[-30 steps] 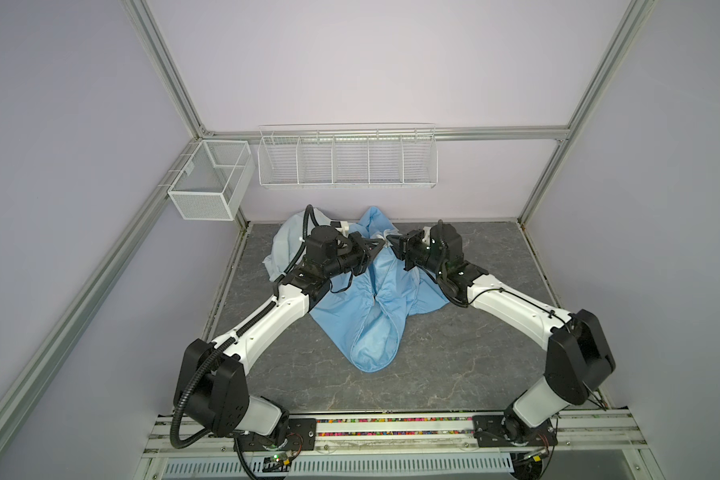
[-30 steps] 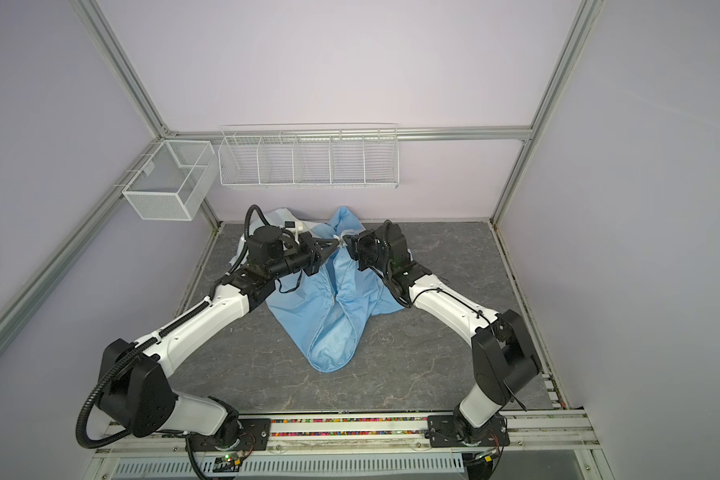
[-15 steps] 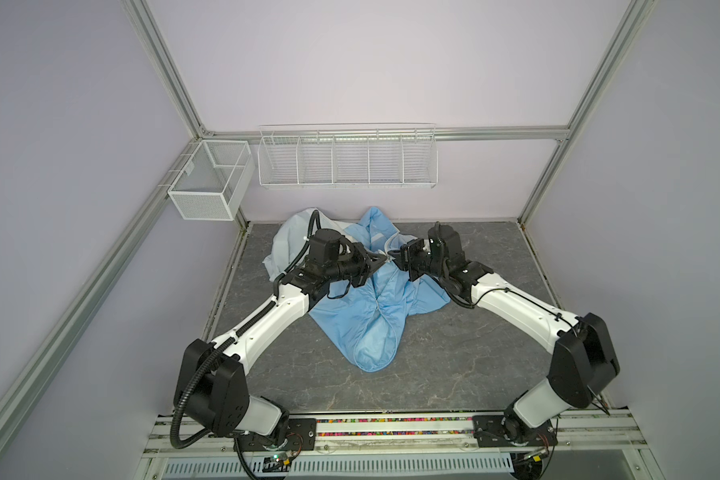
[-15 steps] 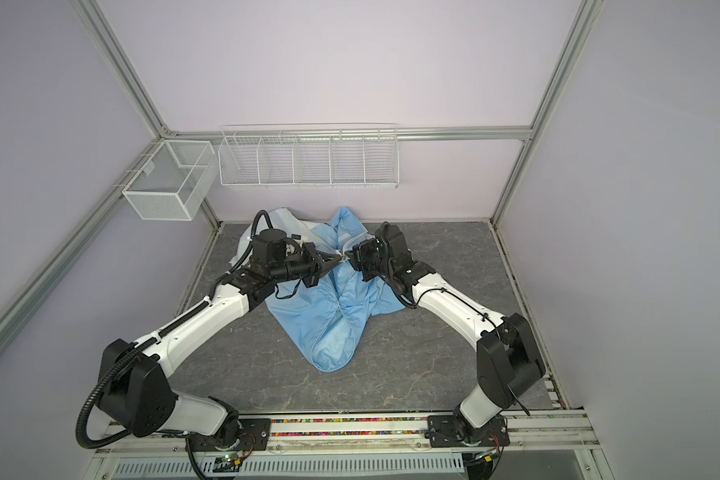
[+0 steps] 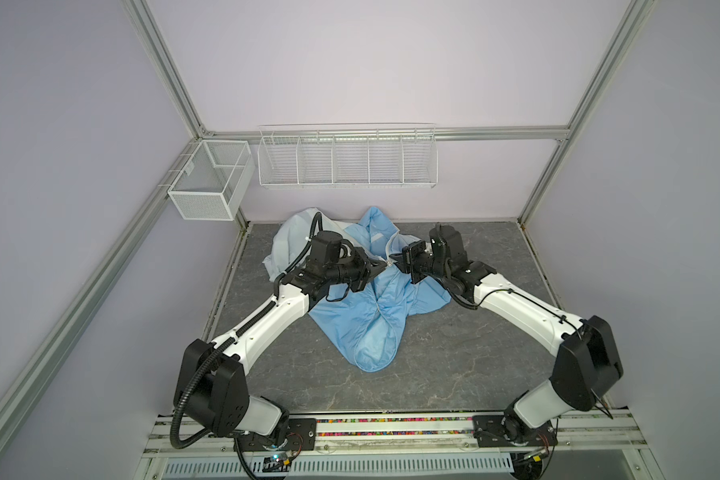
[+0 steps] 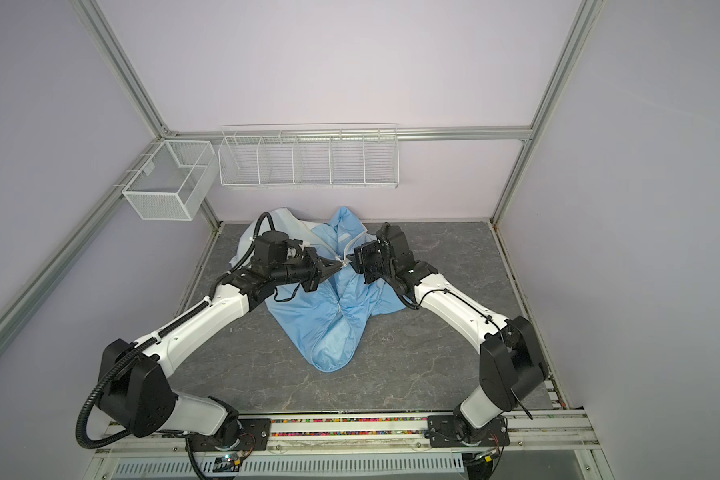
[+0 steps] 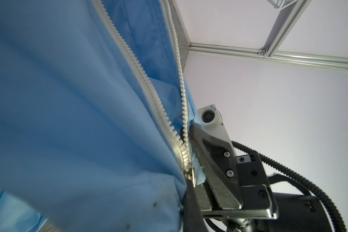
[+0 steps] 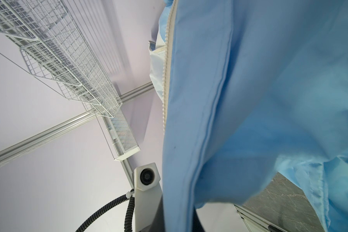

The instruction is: Zip up the jacket

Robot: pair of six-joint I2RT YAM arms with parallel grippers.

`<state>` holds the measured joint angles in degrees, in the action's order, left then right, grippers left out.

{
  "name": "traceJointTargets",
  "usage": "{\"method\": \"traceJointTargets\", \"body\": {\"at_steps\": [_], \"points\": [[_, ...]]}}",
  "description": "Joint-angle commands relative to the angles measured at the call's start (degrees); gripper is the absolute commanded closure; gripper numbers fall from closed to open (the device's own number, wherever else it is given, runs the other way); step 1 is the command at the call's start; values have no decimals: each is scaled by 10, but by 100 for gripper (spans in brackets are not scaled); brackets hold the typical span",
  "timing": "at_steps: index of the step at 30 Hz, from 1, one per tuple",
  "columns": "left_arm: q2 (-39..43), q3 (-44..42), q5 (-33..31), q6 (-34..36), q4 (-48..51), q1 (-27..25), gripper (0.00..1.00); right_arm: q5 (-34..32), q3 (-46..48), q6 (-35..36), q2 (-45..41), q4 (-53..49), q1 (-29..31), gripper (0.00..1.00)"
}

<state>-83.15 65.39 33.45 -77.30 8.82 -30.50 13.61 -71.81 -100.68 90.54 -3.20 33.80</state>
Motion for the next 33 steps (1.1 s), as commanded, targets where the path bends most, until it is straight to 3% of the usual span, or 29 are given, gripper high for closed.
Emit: {"method": "traceJointTargets", "body": {"at_steps": [1, 8, 12, 17, 23, 33], "points": [[1, 5, 31, -12, -5, -8, 100, -27, 0, -68, -15, -13, -13, 93], [-24, 30, 47, -18, 6, -12, 100, -31, 14, -93, -14, -31, -13, 93], [-58, 78, 56, 12, 69, -14, 100, -30, -22, -66, -18, -125, -18, 93], [-98, -45, 80, -53, -41, -25, 100, 7, 53, -55, 14, -158, -27, 93], [-102, -104, 68, -60, -59, -46, 100, 7, 93, -22, 5, -204, -25, 93], [-113, -111, 63, -54, -54, -47, 100, 38, 112, -5, 41, -216, -17, 93]]}}
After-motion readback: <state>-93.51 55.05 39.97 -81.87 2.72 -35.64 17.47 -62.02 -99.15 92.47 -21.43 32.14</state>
